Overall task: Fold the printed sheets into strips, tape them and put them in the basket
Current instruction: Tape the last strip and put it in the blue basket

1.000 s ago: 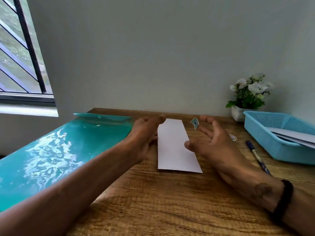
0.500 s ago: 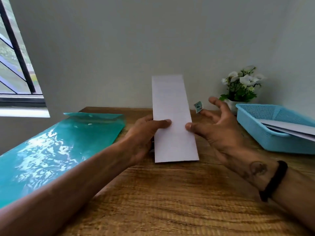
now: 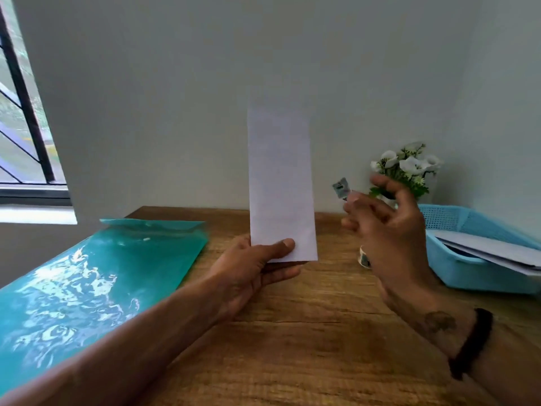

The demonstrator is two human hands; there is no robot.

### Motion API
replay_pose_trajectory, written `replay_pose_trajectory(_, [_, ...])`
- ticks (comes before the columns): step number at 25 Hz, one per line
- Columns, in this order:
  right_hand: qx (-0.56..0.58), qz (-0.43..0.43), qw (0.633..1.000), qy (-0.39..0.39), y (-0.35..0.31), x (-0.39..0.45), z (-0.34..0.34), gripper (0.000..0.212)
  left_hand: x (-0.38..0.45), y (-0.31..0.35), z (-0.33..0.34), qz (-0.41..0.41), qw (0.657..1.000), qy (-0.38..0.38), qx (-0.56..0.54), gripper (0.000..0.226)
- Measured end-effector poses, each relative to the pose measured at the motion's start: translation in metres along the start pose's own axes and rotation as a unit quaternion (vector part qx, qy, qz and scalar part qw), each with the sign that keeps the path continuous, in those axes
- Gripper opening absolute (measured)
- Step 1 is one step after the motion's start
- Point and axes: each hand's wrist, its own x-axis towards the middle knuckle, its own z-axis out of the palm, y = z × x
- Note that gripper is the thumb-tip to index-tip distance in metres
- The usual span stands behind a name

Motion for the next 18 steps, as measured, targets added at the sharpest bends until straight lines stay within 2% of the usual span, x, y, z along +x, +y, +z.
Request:
replay_pose_trajectory(4, [-0.139,-0.052,0.98,-0.129,-0.002,-0.005,-0.001,0.032,0.0,0.001,-0.002,0.012,1.0,0.024,0.001,0.031])
replay_pose_trajectory(6, [-0.186,-0.058,0.964,-0.18,0.001,-0.009,0.001,0.03,0.0,0.0,-0.001,0.014,1.0,0.024,0.004,0.029])
replay_pose_trajectory(10, [-0.221,-0.093,0.951,-0.193,0.006,-0.012,0.002,0.037,-0.001,-0.003,0.0,0.01,1.0,0.001,0.01,0.022])
replay_pose_trajectory(18, [-0.271,-0.09,0.932,-0.226,0.005,-0.005,-0.001,0.033,0.002,-0.005,-0.001,0.028,0.999,0.007,0.043,0.021])
